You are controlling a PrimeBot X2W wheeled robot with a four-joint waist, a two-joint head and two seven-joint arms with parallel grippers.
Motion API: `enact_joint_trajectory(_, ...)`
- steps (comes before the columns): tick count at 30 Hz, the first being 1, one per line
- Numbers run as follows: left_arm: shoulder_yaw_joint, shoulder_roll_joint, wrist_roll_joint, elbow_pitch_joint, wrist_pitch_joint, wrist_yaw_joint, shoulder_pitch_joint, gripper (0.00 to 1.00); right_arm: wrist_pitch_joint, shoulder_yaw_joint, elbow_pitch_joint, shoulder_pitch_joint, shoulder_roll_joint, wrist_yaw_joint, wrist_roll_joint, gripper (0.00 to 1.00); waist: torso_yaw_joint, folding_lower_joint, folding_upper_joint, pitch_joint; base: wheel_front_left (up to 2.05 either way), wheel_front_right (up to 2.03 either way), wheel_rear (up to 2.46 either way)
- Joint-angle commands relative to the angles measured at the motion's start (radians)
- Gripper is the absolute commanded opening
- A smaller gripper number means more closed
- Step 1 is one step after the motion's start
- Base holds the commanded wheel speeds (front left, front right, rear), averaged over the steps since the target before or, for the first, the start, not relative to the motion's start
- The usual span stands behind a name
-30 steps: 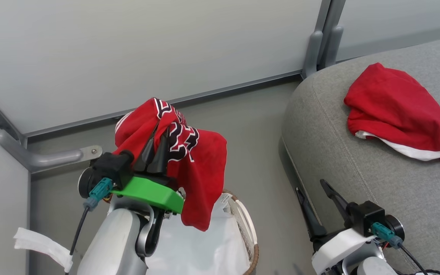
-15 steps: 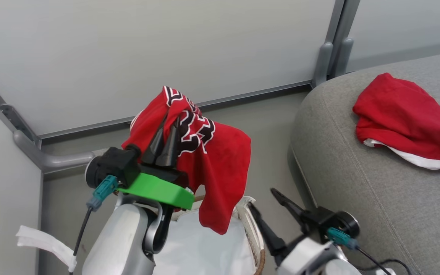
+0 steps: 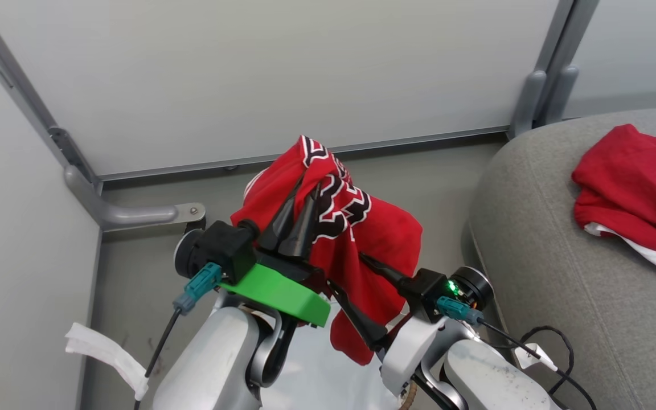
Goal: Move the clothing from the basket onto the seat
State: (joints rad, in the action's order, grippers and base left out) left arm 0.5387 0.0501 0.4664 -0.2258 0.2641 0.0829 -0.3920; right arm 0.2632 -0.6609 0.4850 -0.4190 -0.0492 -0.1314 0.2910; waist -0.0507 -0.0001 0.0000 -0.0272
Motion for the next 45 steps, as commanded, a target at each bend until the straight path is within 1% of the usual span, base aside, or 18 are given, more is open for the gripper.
enact_joint_trajectory(1, 0.011, 0.002, 0.010, 0.003, 0.000, -0.005, -0.019, 0.00, 0.002, -0.007, 0.022, -0.011, -0.003, 0.001, 0.018, 0.33, 0.028, 0.0001, 0.0000, -0.007, 0.00, 0.00, 0.00)
enact_joint_trajectory(2, 0.019, 0.002, 0.014, 0.004, 0.000, -0.007, -0.023, 0.00, 0.002, -0.011, 0.038, -0.018, -0.003, 0.001, 0.029, 0.00, 0.035, 0.0001, 0.0000, -0.008, 0.00, 0.00, 0.00)
enact_joint_trajectory(5, 0.036, 0.002, 0.025, 0.007, 0.000, -0.014, -0.027, 0.00, 0.002, -0.014, 0.054, -0.027, -0.004, 0.001, 0.067, 0.00, 0.046, 0.0001, 0.0000, -0.013, 0.00, 0.00, 0.00)
enact_joint_trajectory(9, 0.047, 0.002, 0.034, 0.008, 0.000, -0.022, -0.029, 0.00, 0.002, -0.016, 0.055, -0.023, -0.004, 0.001, 0.080, 0.00, 0.048, 0.0001, 0.0000, -0.018, 0.00, 0.00, 0.00)
enact_joint_trajectory(19, 0.025, 0.002, 0.023, 0.008, 0.000, -0.015, -0.012, 0.00, 0.002, 0.000, 0.027, -0.001, -0.004, 0.001, 0.085, 0.00, 0.023, 0.0001, 0.0000, -0.027, 0.00, 0.00, 0.00)
enact_joint_trajectory(22, 0.011, 0.002, 0.011, 0.021, 0.000, -0.022, -0.008, 0.00, 0.002, 0.006, 0.016, 0.003, -0.004, 0.001, 0.087, 0.00, 0.015, 0.0001, 0.0000, -0.030, 0.00, 0.00, 0.00)
enact_joint_trajectory(23, 0.011, 0.002, 0.012, 0.013, 0.000, -0.023, -0.002, 0.78, 0.002, 0.009, 0.010, 0.007, -0.004, 0.001, 0.087, 0.00, 0.011, 0.0001, 0.0000, -0.030, 0.00, 0.00, 0.00)
enact_joint_trajectory(24, 0.003, 0.002, 0.010, 0.011, 0.000, -0.024, 0.000, 1.00, 0.002, 0.012, 0.003, 0.013, -0.004, 0.001, 0.086, 0.00, 0.005, 0.0001, 0.0000, -0.031, 0.00, 0.00, 0.00)
enact_joint_trajectory(29, -0.027, 0.002, -0.009, 0.000, 0.000, -0.030, 0.017, 1.00, 0.002, 0.032, -0.027, 0.041, -0.004, 0.001, 0.079, 0.00, -0.040, 0.0001, 0.0000, -0.032, 0.00, 0.00, 0.00)
enact_joint_trajectory(33, -0.056, 0.002, -0.034, -0.020, 0.000, -0.022, 0.037, 1.00, 0.002, 0.048, -0.069, 0.065, -0.004, 0.001, 0.079, 0.00, -0.105, 0.0001, 0.0000, -0.035, 0.00, 0.00, 0.00)
enact_joint_trajectory(41, -0.121, 0.002, -0.099, -0.022, 0.000, 0.013, 0.079, 1.00, 0.002, 0.106, -0.148, 0.113, -0.003, 0.001, 0.060, 0.00, -0.291, 0.0001, 0.0000, -0.065, 0.00, 0.00, 0.00)
enact_joint_trajectory(45, -0.151, 0.002, -0.126, -0.021, 0.000, 0.028, 0.099, 1.00, 0.002, 0.151, -0.184, 0.140, -0.004, 0.001, 0.057, 0.00, -0.384, 0.0001, 0.0000, -0.080, 0.00, 0.00, 0.00)
